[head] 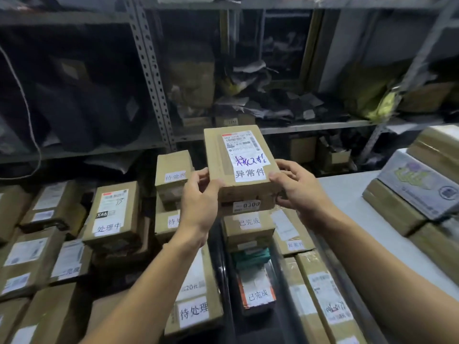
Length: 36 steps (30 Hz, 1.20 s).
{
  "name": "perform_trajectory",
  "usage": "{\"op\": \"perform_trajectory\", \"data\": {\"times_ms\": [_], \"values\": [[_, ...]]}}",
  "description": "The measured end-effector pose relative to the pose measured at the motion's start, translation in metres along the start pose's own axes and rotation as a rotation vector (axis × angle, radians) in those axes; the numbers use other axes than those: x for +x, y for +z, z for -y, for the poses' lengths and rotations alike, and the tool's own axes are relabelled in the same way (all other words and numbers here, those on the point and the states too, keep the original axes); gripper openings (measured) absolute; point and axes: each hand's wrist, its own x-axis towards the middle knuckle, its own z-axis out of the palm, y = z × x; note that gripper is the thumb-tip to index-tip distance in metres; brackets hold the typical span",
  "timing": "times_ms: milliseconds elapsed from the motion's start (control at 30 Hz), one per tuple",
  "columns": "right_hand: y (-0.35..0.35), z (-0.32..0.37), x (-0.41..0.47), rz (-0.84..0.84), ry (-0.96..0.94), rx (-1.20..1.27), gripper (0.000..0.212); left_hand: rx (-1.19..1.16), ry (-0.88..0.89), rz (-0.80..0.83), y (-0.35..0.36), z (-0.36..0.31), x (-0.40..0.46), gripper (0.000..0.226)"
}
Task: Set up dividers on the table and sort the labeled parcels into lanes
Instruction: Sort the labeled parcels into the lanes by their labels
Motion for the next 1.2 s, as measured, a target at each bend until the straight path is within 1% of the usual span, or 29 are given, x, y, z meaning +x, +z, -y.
{"op": "perform_trajectory", "data": {"times_ms": [67, 267, 467, 600, 700, 867, 967, 1067, 1200], "values": [[-0.009, -0.011, 0.002, -0.017, 0.042, 0.021, 0.020, 0.016, -0.016, 0.004, 0.009, 0.008, -0.002, 0.016], [-0.026, -0.034, 0.001, -0.026, 0.099, 0.037, 0.022, 0.072, -0.046, 0.014, 0.023, 0.025, -0.013, 0.017], [-0.055, -0.038, 0.001, -0.086, 0.094, 0.030, 0.022, 0.106, -0.067, 0.041, 0.057, 0.030, -0.015, 0.028], [-0.089, -0.037, 0.008, -0.136, 0.085, 0.024, 0.022, 0.105, -0.086, 0.092, 0.096, 0.030, -0.006, 0.024], [-0.115, -0.047, 0.018, -0.162, 0.104, 0.006, 0.021, 0.111, -0.176, 0.122, 0.129, 0.041, 0.005, 0.023], [-0.146, -0.095, 0.037, -0.186, 0.210, -0.010, 0.019, 0.099, -0.392, 0.109, 0.175, 0.085, 0.017, 0.036], [-0.158, -0.132, 0.047, -0.209, 0.277, -0.009, 0.022, 0.169, -0.457, 0.118, 0.190, 0.117, 0.021, 0.036], [-0.168, -0.165, 0.055, -0.224, 0.329, -0.029, 0.020, 0.239, -0.520, 0.128, 0.201, 0.146, 0.022, 0.028], [-0.177, -0.199, 0.064, -0.234, 0.394, -0.021, 0.019, 0.328, -0.538, 0.074, 0.216, 0.166, 0.023, 0.030]]}}
